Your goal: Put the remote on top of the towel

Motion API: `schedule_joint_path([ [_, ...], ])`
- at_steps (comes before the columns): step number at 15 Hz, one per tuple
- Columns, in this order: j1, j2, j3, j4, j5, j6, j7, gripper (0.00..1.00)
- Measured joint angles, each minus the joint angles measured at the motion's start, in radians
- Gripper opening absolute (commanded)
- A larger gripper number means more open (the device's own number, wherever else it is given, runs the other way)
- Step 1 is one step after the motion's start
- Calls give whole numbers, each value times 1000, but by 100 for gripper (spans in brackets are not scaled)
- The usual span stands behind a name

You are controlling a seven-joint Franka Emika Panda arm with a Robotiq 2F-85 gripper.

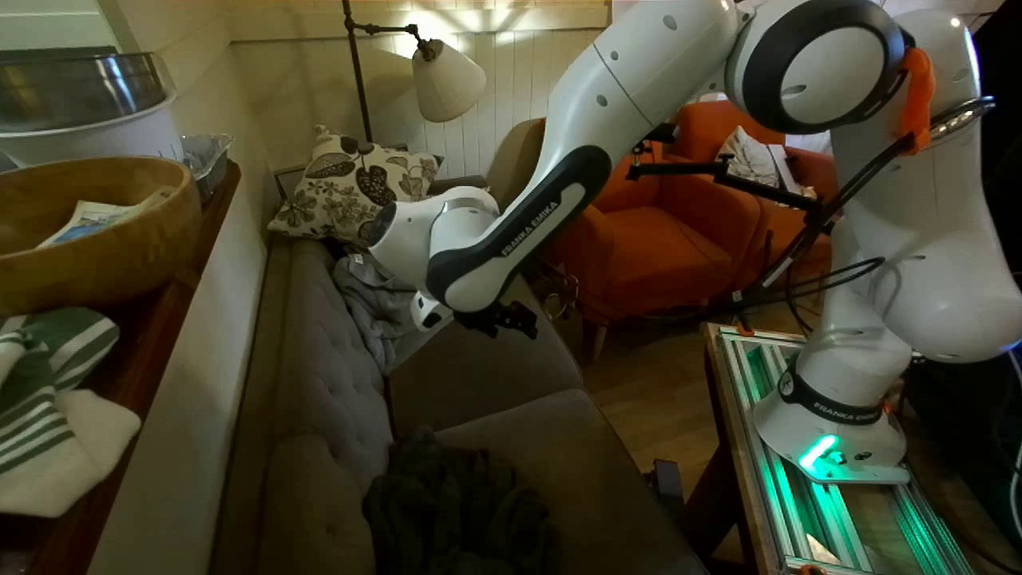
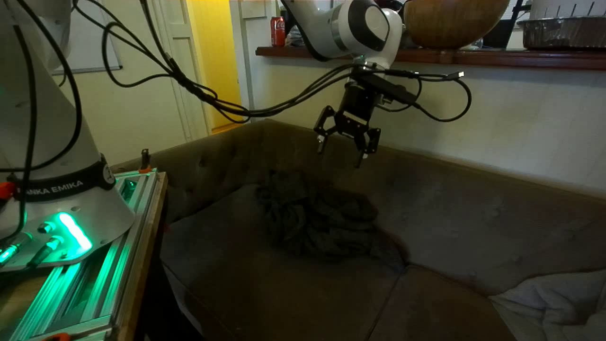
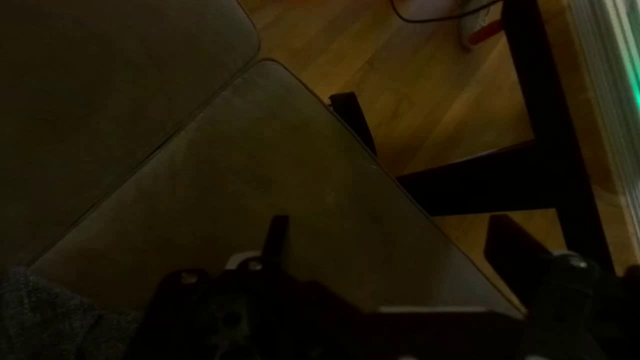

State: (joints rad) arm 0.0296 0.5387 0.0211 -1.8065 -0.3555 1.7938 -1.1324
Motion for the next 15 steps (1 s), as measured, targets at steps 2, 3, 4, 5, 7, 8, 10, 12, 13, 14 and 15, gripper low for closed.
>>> schedule_joint_path([
  [2,7,81,18,72,-57,38,-45,100],
  [3,12,125,27,110,-71,55,-69,100],
  [4,20,175,39,155,-80,62,-99,100],
  [5,33,224,49,201,-87,62,-125,100],
  [7,76,319,64,295,-103,38,-170,100],
  [8,104,360,68,337,-109,19,-191,100],
  [10,156,427,71,405,-121,-29,-240,100],
  [12,189,479,71,448,-129,-84,-302,100],
  [13,198,498,68,465,-134,-122,-327,100],
  [14,201,512,64,479,-136,-148,-343,100],
  [15,201,520,62,489,-137,-159,-355,100],
])
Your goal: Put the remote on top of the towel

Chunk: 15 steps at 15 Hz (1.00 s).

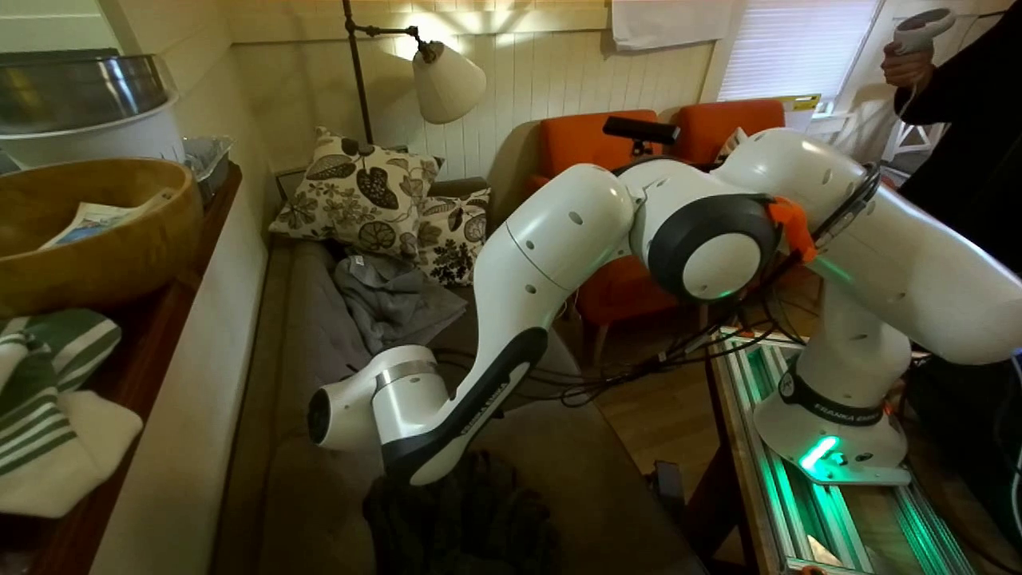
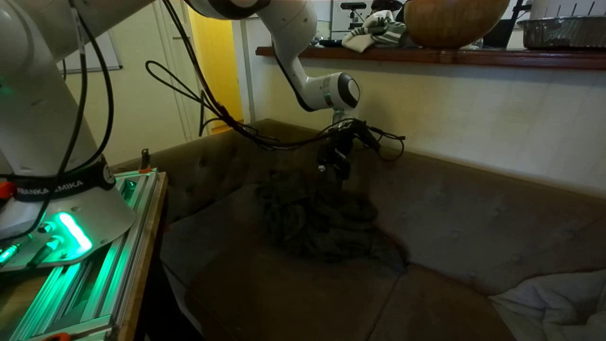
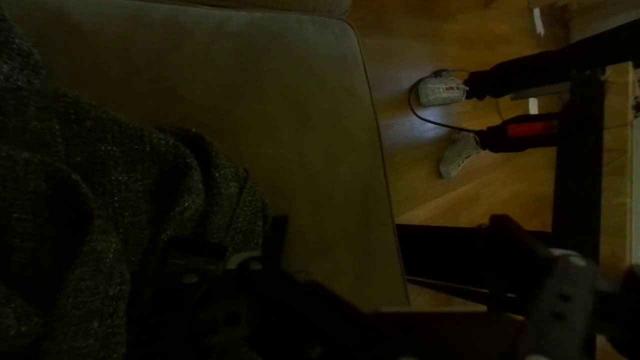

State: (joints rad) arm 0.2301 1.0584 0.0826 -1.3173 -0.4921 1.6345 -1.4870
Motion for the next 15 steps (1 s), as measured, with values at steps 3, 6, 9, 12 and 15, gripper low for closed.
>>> schedule_joint_path([
  [3,-3,2,-4,11,0,-1,-3,100],
  [6,-1,2,3,-35,0,117,97,100],
  [9,4,7,10,-173,0,352,250,100],
  [12,6,2,5,-334,-50,601,449,100],
  [15,20,-10,-46,-468,-104,776,618,100],
])
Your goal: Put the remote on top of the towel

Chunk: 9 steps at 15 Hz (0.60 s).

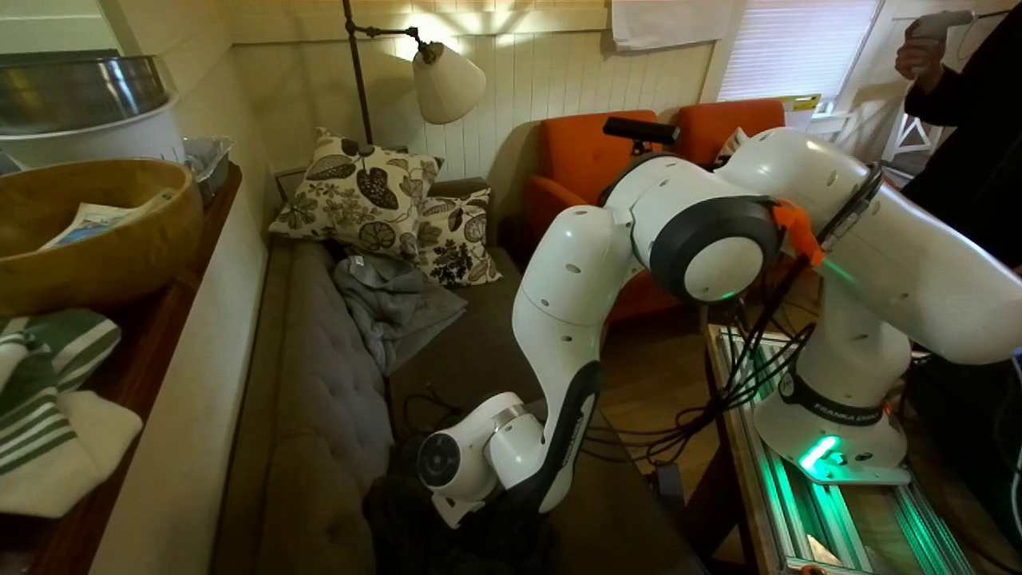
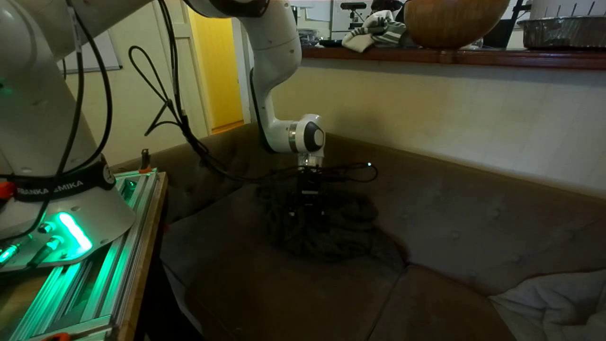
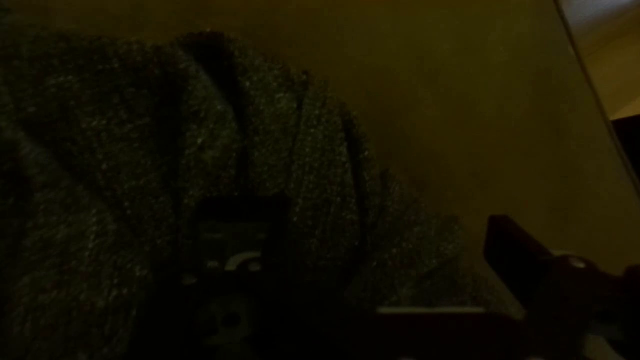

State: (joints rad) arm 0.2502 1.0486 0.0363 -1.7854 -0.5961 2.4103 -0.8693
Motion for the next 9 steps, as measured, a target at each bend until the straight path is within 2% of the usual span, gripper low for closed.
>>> schedule_joint_path([
  [9,-12,-17,-11,-9,-27,18,15,100],
])
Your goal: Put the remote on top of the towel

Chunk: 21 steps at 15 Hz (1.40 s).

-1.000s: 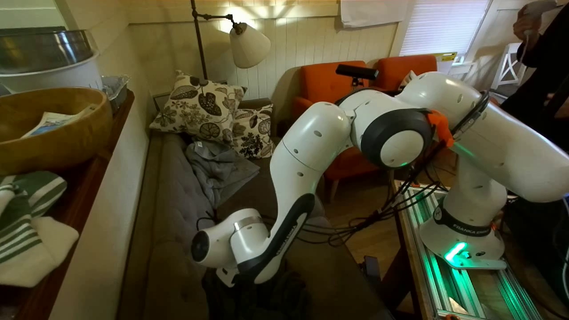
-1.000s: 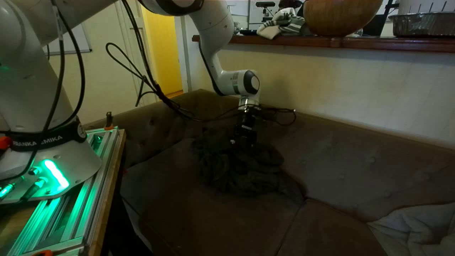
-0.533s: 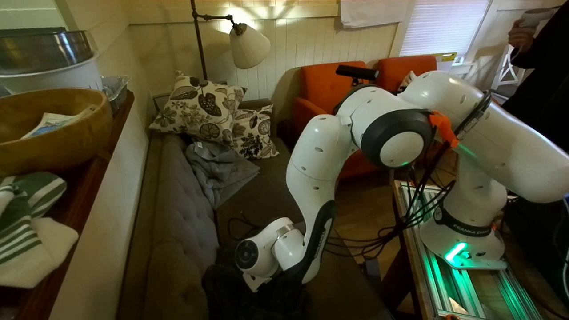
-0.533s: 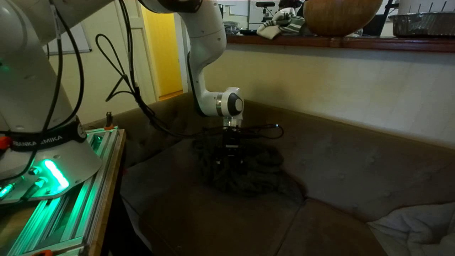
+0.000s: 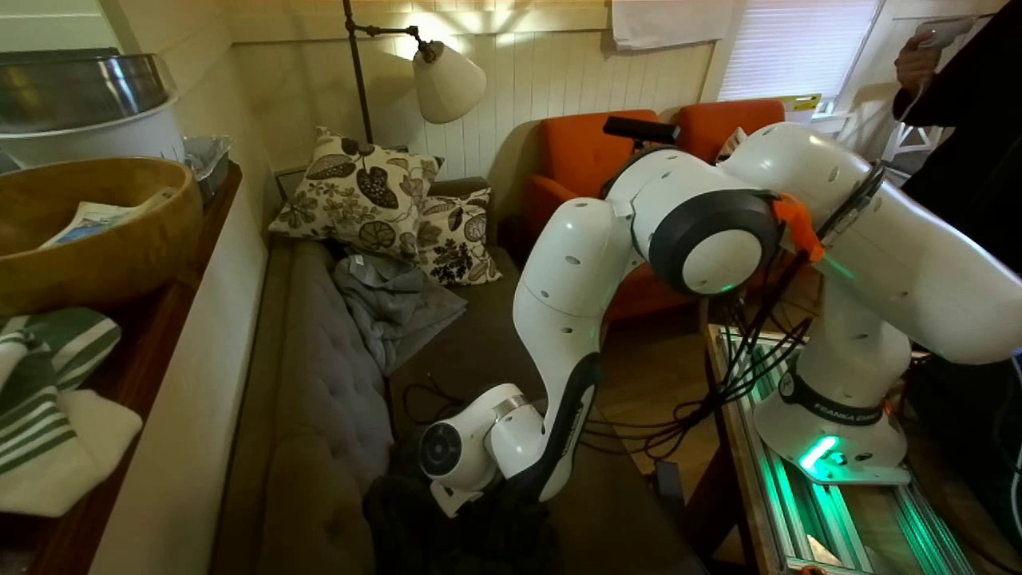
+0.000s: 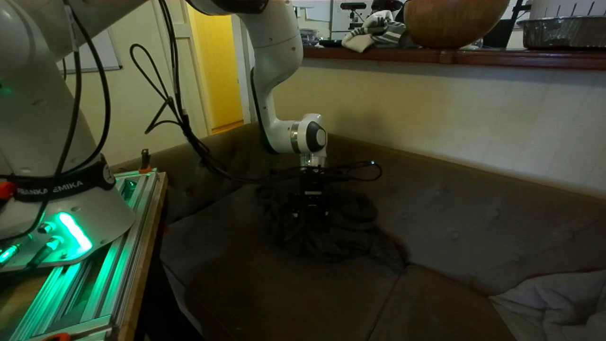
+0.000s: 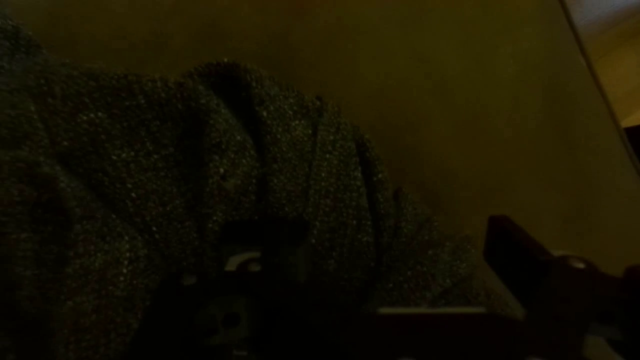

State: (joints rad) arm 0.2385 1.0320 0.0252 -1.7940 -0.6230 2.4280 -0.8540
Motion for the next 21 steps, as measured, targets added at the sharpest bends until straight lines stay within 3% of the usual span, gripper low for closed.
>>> schedule_joint_path([
  [4,-13,-13,-32,5,-75,35,-2,100],
  [10,-57,26,-27,63,-95,71,-19,100],
  [21,-67,121,53,177,-89,52,-83,100],
])
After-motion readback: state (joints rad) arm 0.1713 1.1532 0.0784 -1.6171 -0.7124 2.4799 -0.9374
